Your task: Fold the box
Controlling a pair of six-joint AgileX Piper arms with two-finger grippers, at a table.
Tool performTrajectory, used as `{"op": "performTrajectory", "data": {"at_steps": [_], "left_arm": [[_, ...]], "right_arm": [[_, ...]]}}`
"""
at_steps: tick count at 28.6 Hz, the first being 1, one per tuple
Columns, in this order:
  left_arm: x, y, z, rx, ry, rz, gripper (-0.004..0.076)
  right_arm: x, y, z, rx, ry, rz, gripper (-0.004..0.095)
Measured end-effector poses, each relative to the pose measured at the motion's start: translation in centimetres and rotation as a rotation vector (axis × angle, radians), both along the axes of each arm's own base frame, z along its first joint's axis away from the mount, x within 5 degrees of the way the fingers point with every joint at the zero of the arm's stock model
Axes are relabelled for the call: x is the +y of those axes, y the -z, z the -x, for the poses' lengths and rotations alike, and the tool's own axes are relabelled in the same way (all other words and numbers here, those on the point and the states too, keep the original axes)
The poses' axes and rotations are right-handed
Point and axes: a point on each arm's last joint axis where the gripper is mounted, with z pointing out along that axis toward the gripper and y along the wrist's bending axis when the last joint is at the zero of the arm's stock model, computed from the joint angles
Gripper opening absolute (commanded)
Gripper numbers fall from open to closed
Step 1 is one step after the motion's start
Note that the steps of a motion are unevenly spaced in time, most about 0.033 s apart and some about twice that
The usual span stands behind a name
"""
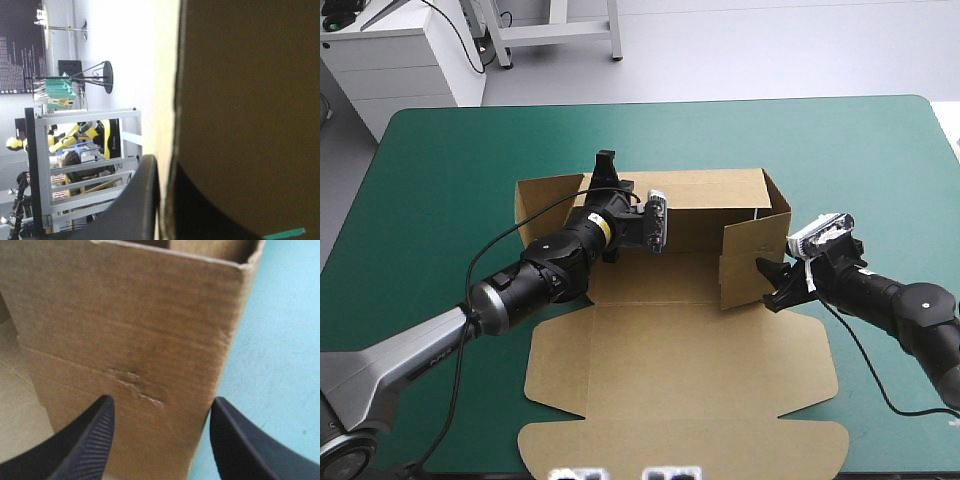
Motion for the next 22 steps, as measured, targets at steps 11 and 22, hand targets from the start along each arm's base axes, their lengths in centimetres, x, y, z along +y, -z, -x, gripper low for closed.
{"op": "performTrajectory", "data": {"at_steps": [11,22], "left_arm": [[0.0,0.0,0.0,-0.001,0.005,0.002,-0.0008],[-0.1,0.0,0.0,0.001,0.012,0.009,-0.0008]], "right_arm": [[0.9,2.6,-2.0,0.074,-0.094,-0.025,0.0736],[2.9,3.0,-3.5,0.01,0.047,0.117,0.0615]]}}
